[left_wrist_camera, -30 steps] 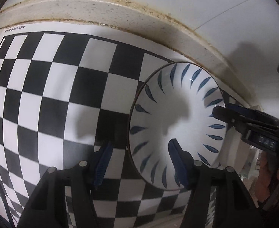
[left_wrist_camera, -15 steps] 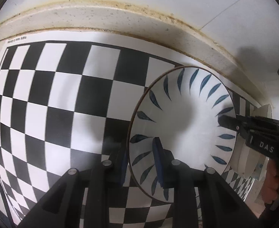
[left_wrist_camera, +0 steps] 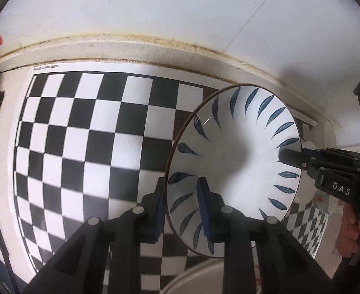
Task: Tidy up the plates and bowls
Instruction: 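Grip the blue-striped plate rim with both tools and lift it, then carry the blue-striped plate onto the plate stack and lower it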
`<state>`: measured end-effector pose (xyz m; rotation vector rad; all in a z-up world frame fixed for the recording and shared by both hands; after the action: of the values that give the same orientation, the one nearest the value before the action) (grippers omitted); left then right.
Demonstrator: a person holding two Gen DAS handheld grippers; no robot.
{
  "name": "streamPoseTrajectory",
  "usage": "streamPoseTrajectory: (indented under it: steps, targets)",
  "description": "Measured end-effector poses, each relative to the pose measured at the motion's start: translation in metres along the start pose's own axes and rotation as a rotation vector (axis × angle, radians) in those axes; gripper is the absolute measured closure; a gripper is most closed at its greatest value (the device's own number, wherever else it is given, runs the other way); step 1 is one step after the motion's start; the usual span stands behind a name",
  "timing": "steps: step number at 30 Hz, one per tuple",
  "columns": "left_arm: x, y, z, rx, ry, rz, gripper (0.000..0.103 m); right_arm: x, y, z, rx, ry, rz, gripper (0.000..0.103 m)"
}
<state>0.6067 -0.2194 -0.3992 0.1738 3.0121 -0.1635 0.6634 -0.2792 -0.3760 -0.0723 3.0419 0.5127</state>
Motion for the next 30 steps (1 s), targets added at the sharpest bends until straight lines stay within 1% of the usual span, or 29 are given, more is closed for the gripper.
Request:
streamPoseTrajectory:
  steps: [6, 9, 13, 18, 23, 25, 27, 30]
  targets:
    - [0.031, -0.002, -0.033, -0.009, -0.036, 0.028, 0.081, 0.036, 0.024, -0.028, -0.002, -0.027, -0.014, 0.082]
    - [0.054, -0.003, -0.045, -0.011, -0.042, 0.042, 0.081, 0.06, 0.034, -0.037, -0.012, -0.036, -0.014, 0.083]
    - [0.084, -0.004, -0.056, -0.002, -0.04, 0.066, 0.081, 0.097, 0.046, -0.039, -0.032, -0.045, 0.006, 0.083]
    - [0.125, -0.007, -0.064, 0.013, -0.02, 0.106, 0.081, 0.15, 0.05, -0.034, -0.063, -0.042, 0.042, 0.084]
    - [0.165, -0.014, -0.051, 0.017, 0.019, 0.135, 0.081, 0.199, 0.048, -0.015, -0.092, -0.022, 0.088, 0.084]
    - [0.18, -0.015, -0.04, 0.014, 0.052, 0.137, 0.081, 0.215, 0.044, -0.005, -0.105, -0.01, 0.111, 0.085]
    - [0.191, -0.015, -0.029, 0.01, 0.084, 0.14, 0.081, 0.227, 0.042, 0.002, -0.112, 0.002, 0.123, 0.086]
    - [0.201, -0.017, -0.02, -0.008, 0.099, 0.157, 0.081, 0.242, 0.039, 0.013, -0.117, 0.021, 0.137, 0.086]
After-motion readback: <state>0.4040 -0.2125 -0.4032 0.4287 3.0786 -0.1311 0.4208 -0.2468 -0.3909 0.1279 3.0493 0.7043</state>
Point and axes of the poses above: each gripper's, at about its wrist camera, not at the fingertips, and z roughly the way its jaws point, y to its left, x to its underside, the point moved 6 cm from there along z, roughly the way its jaws point, and after that the axes turned 9 degrees about -x, right-handed, at the moved point
